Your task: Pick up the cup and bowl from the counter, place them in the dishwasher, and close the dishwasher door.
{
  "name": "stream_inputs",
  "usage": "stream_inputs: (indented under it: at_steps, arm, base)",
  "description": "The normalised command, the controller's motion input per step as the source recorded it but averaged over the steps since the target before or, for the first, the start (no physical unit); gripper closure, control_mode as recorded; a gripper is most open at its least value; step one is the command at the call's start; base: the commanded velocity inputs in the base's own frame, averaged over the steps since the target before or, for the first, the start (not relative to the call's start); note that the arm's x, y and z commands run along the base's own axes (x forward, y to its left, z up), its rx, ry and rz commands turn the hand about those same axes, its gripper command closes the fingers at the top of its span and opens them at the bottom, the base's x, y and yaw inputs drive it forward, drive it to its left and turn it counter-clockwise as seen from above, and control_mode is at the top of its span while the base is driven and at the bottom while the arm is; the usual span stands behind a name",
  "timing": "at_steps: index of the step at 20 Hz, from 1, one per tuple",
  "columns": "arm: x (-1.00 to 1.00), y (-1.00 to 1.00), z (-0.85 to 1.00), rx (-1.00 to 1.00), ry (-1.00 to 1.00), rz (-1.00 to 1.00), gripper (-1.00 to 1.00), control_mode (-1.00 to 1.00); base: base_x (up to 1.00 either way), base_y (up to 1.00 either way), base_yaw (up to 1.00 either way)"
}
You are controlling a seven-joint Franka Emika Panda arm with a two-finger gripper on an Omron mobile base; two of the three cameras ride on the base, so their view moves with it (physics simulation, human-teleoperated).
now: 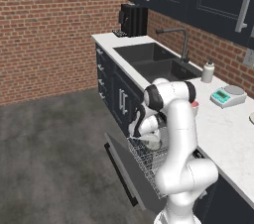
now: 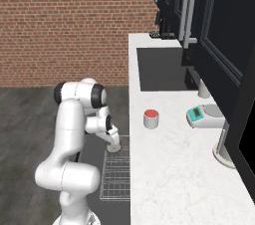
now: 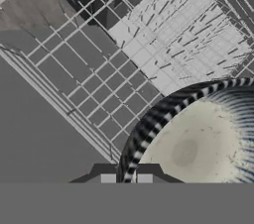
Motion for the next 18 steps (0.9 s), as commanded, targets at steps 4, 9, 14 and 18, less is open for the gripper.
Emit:
stream_inputs:
  at_steps: [4,9,14,18]
  arm:
    - [0.18,0.00,-0.45,-0.05,-0.25,0.00,1.00,-1.00]
    - [0.20,0.00,-0.35,-0.01,-0.06,0.00,1.00,-1.00]
    - [0.20,0.00,-0.29,0.00,-0.03,0.00,1.00,-1.00]
    - [0.20,0.00,-0.43,0.00,-0.01,0.00,1.00,-1.00]
  base:
    - [0.00,0.00,0.00]
    - [0.00,0.00,0.00]
    - [0.00,0.00,0.00]
    - [0.00,0.00,0.00]
